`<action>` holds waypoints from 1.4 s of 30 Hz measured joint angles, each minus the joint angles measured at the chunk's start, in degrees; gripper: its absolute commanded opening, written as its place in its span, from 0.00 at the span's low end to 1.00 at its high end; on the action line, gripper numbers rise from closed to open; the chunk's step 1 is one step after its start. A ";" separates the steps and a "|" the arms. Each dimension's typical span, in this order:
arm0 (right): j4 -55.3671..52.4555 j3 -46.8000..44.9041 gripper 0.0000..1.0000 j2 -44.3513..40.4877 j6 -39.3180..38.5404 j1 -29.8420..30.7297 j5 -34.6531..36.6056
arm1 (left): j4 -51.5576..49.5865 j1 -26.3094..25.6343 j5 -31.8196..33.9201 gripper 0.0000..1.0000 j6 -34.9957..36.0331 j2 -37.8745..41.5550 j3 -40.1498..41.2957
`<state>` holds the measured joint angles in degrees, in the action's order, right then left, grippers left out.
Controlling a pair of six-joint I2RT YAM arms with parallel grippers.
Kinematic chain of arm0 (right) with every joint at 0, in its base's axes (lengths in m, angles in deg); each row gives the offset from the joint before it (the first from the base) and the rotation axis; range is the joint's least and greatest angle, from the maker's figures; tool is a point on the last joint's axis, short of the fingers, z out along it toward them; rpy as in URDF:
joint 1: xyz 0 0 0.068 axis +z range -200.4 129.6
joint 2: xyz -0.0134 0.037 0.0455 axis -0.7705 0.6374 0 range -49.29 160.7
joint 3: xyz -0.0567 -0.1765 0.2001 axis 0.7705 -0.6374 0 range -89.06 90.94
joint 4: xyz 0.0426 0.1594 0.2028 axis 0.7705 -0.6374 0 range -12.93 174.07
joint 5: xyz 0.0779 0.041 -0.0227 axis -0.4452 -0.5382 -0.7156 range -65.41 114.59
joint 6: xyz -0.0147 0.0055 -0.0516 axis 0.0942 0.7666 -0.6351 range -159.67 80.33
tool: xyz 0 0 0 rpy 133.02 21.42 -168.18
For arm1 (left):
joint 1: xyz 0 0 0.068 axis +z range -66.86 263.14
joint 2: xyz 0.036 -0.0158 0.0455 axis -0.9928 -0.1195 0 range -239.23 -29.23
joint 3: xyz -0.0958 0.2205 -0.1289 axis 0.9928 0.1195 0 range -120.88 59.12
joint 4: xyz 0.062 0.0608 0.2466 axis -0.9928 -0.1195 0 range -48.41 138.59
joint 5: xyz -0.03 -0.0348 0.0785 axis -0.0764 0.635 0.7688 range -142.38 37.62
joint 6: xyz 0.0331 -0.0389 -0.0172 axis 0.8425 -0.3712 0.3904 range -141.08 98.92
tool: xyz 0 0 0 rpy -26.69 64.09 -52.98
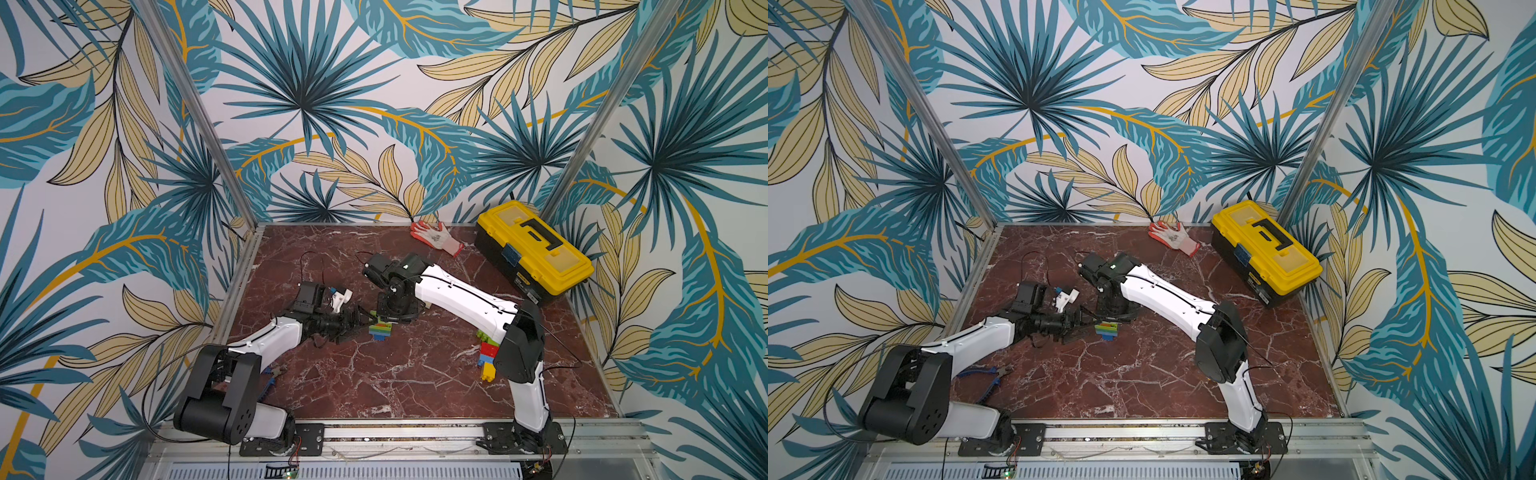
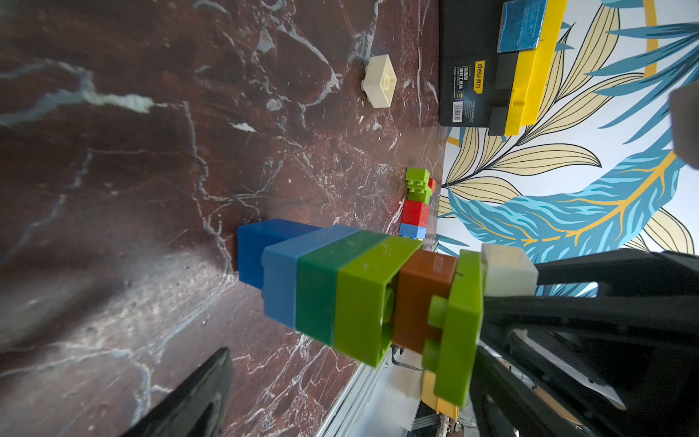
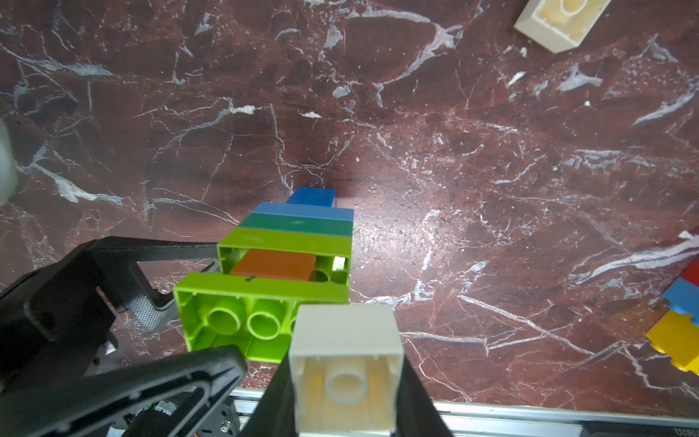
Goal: Assemble a carrot with lego
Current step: Assemble the lego brick with the lego brick.
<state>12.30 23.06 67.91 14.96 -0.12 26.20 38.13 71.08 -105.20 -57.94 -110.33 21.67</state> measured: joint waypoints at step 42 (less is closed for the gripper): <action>-16.31 16.50 0.27 10.91 -4.74 -0.70 -6.34 | -0.83 0.68 -1.84 0.96 0.02 -0.92 0.00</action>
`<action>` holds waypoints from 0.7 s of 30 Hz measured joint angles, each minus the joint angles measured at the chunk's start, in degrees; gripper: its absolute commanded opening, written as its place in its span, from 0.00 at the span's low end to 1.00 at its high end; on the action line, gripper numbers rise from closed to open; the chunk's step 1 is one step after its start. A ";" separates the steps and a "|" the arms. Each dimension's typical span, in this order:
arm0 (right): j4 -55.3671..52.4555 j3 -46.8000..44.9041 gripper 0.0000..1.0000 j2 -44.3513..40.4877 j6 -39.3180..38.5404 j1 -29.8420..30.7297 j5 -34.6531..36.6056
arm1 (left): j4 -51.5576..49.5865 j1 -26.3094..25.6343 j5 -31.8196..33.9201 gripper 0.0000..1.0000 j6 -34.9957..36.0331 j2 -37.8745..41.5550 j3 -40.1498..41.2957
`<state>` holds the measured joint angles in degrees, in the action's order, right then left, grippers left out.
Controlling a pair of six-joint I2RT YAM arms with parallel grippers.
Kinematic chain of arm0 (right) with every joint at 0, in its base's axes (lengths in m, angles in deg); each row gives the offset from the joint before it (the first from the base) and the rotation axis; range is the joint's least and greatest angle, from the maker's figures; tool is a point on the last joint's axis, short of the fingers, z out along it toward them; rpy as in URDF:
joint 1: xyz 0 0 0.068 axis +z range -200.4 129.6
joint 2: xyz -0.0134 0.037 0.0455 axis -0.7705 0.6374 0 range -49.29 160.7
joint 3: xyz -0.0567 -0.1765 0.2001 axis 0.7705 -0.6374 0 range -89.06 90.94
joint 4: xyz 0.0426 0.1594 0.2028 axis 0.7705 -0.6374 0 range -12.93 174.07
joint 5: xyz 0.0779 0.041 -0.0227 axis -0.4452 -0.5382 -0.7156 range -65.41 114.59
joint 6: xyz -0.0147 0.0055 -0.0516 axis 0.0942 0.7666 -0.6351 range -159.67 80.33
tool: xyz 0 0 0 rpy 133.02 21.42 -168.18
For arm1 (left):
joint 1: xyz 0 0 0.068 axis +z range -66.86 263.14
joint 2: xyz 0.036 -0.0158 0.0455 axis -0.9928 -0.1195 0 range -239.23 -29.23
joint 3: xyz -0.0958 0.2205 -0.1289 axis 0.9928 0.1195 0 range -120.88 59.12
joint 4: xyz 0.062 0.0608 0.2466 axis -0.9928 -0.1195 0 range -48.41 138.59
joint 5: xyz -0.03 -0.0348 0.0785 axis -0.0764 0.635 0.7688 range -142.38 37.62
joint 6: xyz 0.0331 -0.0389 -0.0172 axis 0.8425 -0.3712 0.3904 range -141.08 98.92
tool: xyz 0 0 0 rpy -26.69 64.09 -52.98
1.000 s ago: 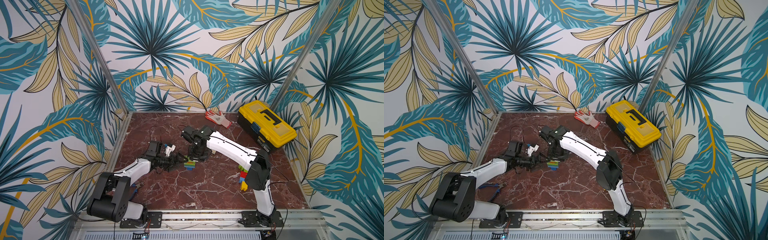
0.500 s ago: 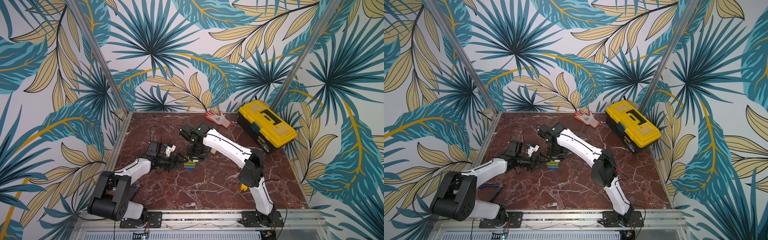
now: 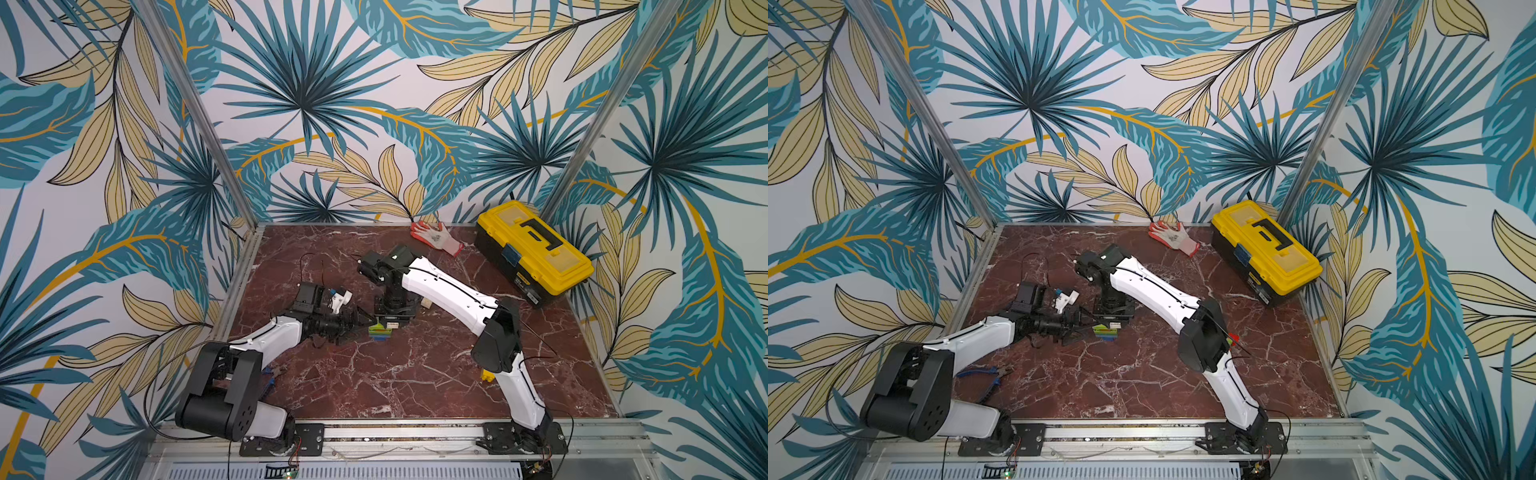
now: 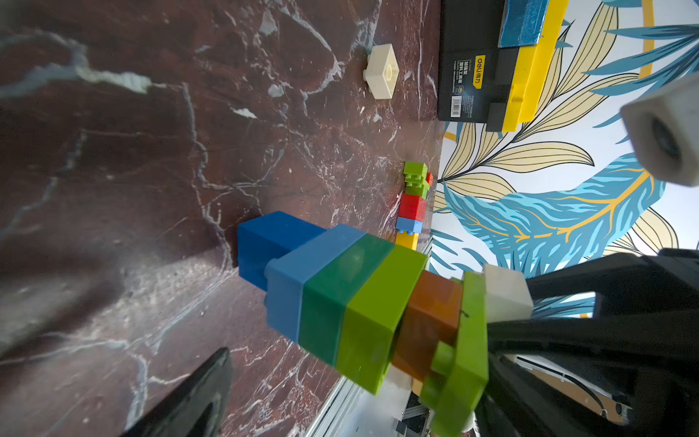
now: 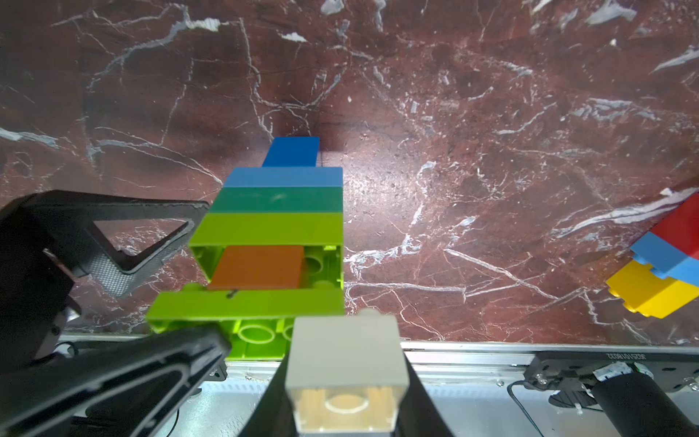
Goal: Assemble a carrot with lego
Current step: Assemble the lego brick with the lego brick.
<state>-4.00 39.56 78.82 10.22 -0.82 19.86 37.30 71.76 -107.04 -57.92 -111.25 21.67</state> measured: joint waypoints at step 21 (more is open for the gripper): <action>-2.43 7.04 0.27 4.13 -3.85 -3.19 -4.09 | 1.25 1.46 -0.17 0.96 -0.24 -2.51 -1.49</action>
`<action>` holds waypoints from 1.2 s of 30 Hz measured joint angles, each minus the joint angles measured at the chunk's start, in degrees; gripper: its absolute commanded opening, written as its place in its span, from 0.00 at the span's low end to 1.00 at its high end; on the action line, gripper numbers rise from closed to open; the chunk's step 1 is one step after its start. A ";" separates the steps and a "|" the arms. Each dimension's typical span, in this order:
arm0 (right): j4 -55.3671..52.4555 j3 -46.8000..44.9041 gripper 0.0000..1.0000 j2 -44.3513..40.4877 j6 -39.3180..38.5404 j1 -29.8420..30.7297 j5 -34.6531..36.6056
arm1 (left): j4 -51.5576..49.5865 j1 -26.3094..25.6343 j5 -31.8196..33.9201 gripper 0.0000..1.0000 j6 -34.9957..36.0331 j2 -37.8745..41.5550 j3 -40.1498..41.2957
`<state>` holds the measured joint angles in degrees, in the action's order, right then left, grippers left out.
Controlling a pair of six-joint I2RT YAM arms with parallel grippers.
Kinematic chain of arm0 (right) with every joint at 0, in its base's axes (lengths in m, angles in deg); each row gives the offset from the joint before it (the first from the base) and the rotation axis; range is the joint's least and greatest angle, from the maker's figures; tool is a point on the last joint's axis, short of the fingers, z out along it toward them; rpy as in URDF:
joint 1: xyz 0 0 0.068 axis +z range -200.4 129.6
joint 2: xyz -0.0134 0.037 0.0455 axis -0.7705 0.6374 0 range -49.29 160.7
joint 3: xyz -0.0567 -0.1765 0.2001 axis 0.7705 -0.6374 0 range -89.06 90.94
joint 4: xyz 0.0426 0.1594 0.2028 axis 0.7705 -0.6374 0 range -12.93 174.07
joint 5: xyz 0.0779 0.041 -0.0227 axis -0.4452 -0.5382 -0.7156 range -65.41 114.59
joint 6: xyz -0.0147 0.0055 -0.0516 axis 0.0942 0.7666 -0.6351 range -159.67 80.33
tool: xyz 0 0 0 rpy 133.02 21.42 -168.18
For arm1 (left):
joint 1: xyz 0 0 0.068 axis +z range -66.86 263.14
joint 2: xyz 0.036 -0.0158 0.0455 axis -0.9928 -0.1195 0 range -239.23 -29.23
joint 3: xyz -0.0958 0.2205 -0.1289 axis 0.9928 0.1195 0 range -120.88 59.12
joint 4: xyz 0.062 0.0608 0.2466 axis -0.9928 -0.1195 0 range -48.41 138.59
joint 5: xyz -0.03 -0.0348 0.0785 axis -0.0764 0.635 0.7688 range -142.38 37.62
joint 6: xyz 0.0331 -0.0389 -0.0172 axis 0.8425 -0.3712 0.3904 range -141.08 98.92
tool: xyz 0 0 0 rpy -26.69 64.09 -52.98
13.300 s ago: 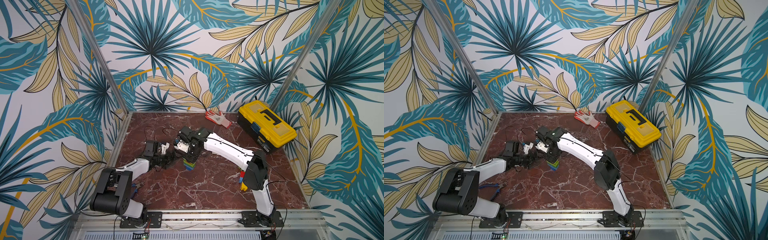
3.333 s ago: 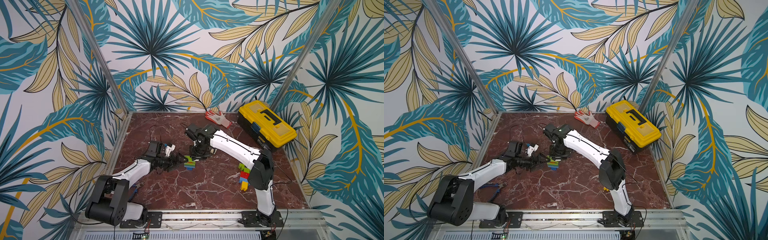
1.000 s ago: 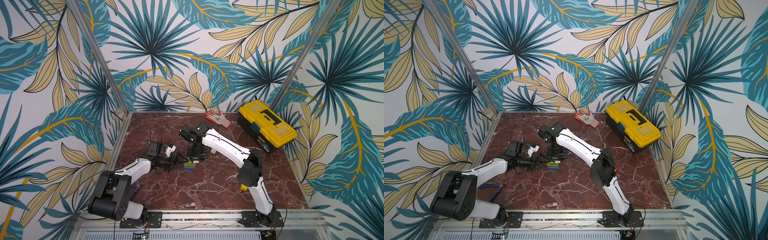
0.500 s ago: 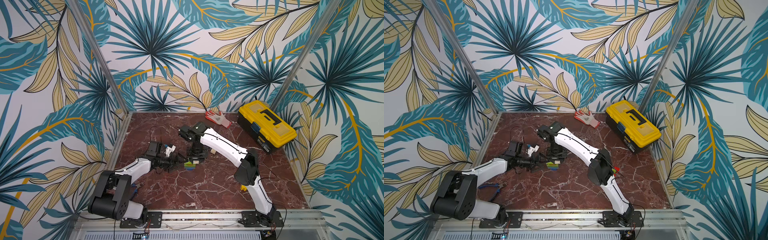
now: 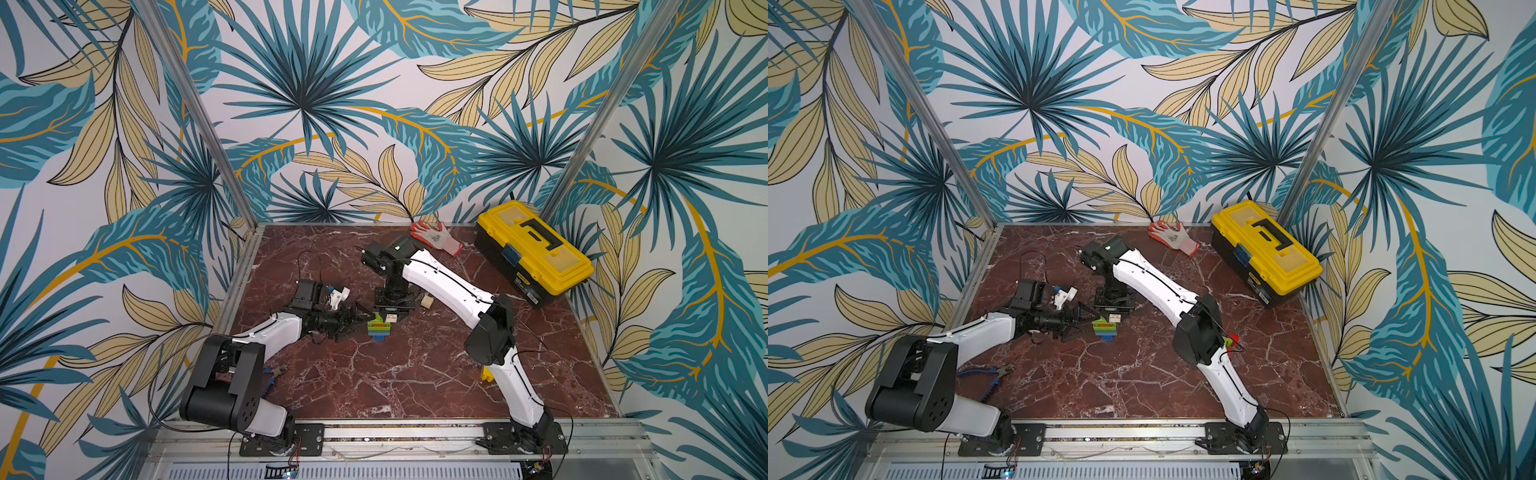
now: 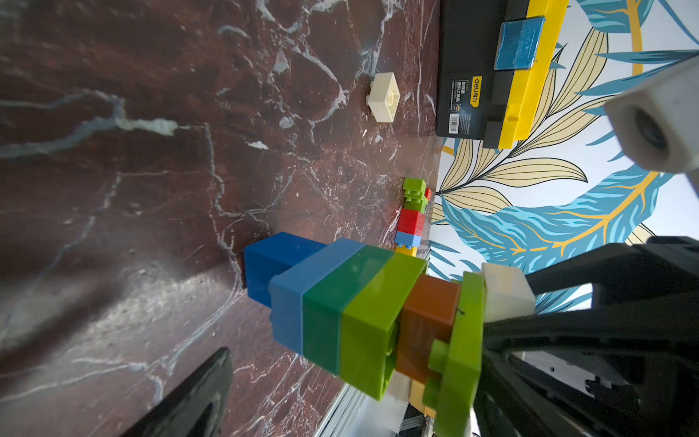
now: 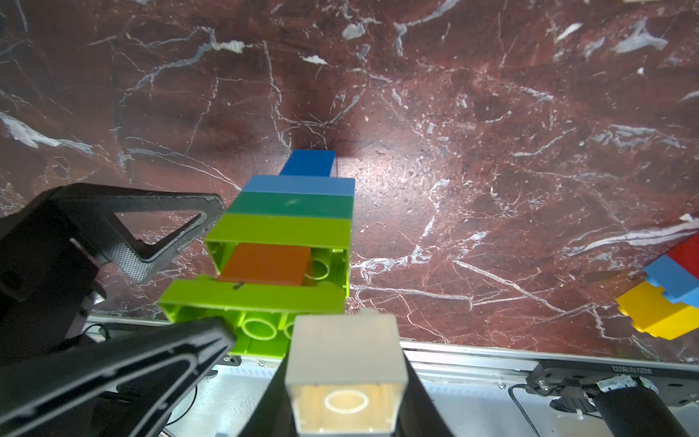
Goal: Assemble a carrot with lego
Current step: Assemble the lego brick with the lego brick.
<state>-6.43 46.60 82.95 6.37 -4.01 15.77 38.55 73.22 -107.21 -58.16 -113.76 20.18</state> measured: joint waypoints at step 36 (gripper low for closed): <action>-0.81 3.13 0.45 1.79 -1.92 -0.33 -0.20 | 0.20 0.24 -0.50 0.96 0.02 -0.35 -0.02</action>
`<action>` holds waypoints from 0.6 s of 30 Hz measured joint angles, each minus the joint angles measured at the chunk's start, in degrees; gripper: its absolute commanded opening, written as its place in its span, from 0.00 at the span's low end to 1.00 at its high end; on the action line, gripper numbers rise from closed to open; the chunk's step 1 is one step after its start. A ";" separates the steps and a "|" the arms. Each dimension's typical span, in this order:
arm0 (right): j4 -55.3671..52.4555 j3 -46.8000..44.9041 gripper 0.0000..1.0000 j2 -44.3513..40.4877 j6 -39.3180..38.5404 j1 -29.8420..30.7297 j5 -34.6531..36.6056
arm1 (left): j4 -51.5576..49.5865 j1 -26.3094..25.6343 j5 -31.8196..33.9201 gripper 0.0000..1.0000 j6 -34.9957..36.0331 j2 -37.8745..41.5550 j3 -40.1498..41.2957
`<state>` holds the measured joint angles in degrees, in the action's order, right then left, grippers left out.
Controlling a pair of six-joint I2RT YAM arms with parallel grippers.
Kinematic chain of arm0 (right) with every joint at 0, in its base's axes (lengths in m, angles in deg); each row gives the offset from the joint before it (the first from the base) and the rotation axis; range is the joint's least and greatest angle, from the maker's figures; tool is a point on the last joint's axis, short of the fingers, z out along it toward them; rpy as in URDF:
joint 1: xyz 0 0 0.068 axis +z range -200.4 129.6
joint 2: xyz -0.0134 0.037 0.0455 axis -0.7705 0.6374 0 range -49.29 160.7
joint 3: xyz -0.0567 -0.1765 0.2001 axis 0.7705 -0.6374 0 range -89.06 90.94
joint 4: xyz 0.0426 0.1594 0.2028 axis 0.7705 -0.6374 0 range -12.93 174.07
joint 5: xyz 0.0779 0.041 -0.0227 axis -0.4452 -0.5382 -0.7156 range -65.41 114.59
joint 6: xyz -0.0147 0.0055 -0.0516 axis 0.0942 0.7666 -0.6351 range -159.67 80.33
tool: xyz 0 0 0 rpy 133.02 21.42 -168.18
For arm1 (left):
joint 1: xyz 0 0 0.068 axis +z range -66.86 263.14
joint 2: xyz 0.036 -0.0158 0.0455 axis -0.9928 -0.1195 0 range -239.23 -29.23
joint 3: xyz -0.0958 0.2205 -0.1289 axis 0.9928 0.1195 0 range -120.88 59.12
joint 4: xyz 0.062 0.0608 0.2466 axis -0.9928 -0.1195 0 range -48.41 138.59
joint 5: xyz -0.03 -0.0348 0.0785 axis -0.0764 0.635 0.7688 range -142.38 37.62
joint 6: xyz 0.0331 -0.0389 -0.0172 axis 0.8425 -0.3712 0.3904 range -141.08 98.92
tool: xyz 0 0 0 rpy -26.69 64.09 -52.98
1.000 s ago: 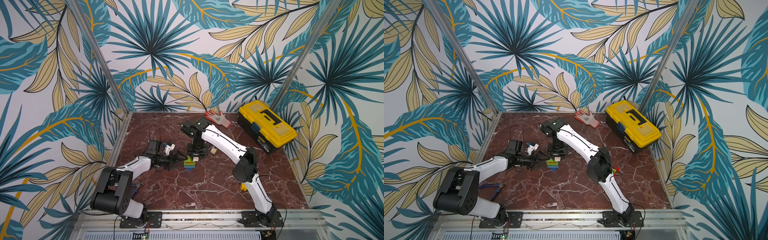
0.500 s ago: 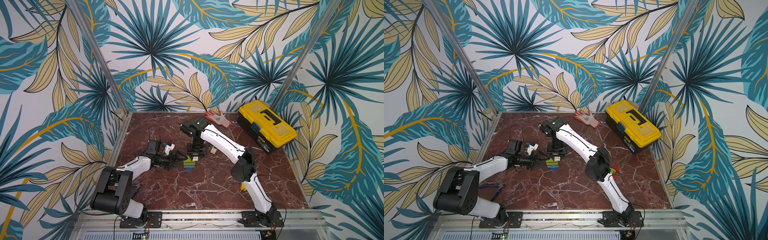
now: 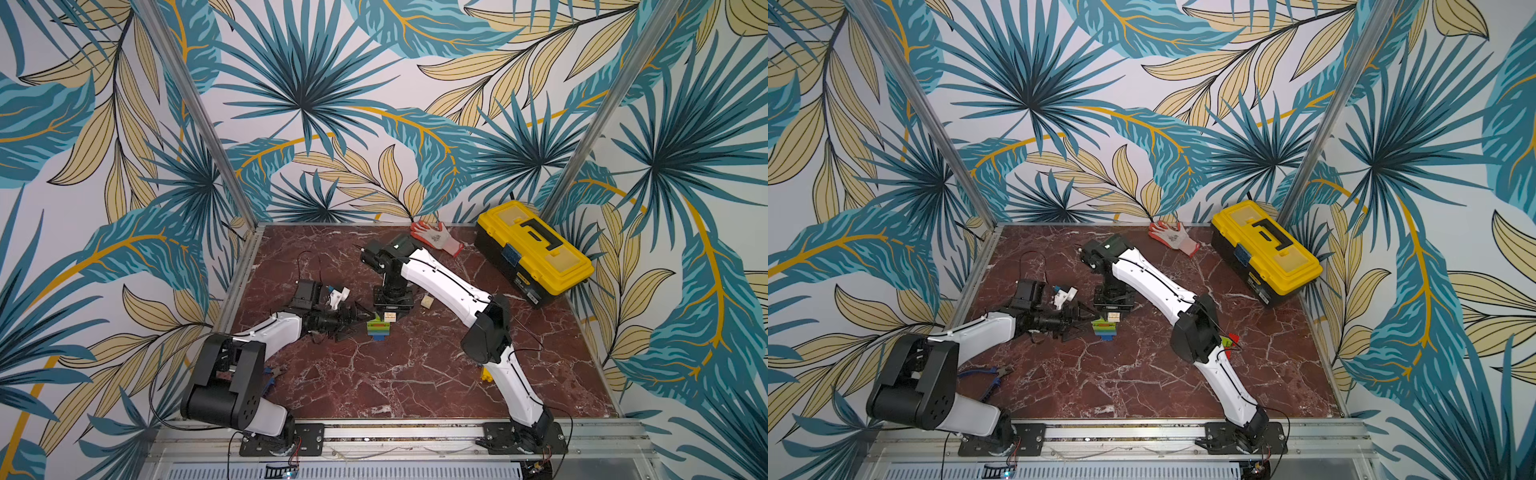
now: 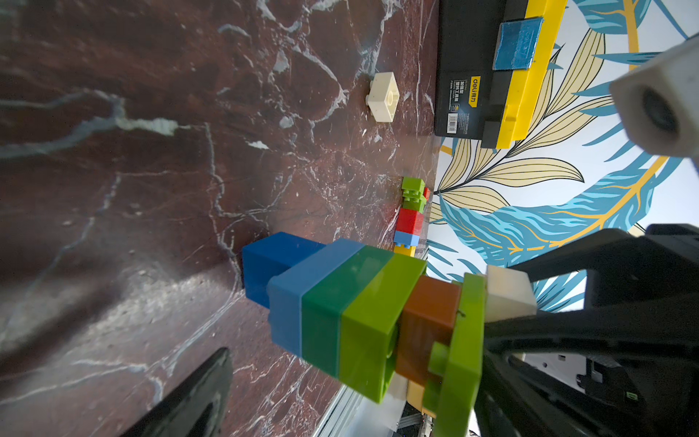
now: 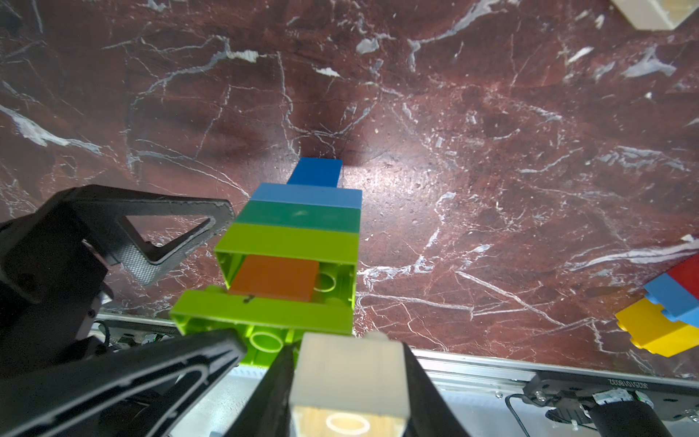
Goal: Assemble a carrot with lego
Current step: Assemble the lego brick with the lego brick.
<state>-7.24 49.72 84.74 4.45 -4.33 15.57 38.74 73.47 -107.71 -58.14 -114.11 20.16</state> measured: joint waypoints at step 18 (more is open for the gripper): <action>2.69 -3.34 0.59 -2.01 -1.11 -1.86 -0.68 | 0.20 -0.02 0.17 0.96 -0.02 0.00 0.00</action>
<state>-4.55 46.38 82.73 3.33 -6.19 14.90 38.94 73.44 -107.54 -58.16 -114.11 20.16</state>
